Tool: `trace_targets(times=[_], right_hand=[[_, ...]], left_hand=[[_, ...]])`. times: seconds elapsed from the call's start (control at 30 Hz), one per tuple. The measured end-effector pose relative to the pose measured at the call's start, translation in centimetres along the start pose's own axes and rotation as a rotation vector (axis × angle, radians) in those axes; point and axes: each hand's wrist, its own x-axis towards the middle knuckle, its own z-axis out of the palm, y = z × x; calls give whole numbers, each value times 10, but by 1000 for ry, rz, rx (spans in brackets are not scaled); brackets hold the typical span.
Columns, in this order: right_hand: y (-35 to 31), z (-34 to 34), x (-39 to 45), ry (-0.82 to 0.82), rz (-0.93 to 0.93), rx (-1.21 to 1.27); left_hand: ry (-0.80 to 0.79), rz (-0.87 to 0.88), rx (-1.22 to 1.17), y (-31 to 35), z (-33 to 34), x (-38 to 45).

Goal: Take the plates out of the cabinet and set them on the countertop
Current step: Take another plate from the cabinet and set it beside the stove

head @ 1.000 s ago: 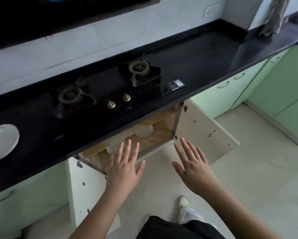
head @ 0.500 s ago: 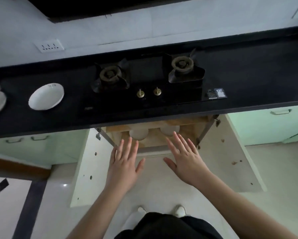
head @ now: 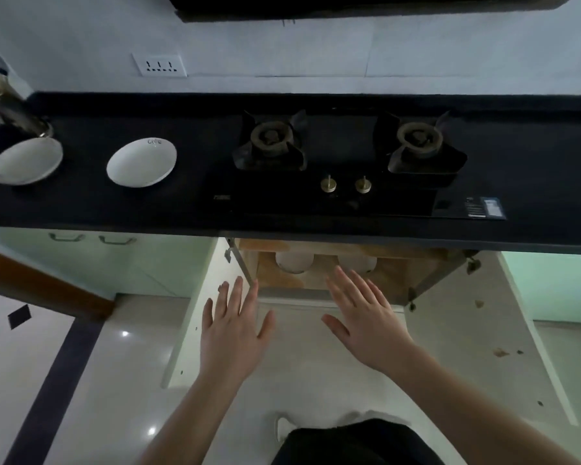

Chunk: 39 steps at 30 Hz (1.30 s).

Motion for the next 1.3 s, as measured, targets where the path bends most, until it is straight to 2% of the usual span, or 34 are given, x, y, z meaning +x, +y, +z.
trace_targets(times=[0.17, 0.37, 0.6, 0.9, 1.3], right_hand=[[-6, 6, 10, -15, 25, 27], [11, 20, 42, -65, 16, 84], [51, 53, 103, -82, -37, 78], [79, 154, 173, -93, -38, 38], [116, 280, 268, -79, 22, -84]], left_hand=[[-48, 18, 8, -21, 15, 9], [-69, 51, 26, -9, 30, 51], [-82, 39, 9, 14, 83, 107], [-57, 6, -10, 5, 187, 157], [39, 77, -72, -9, 334, 256]])
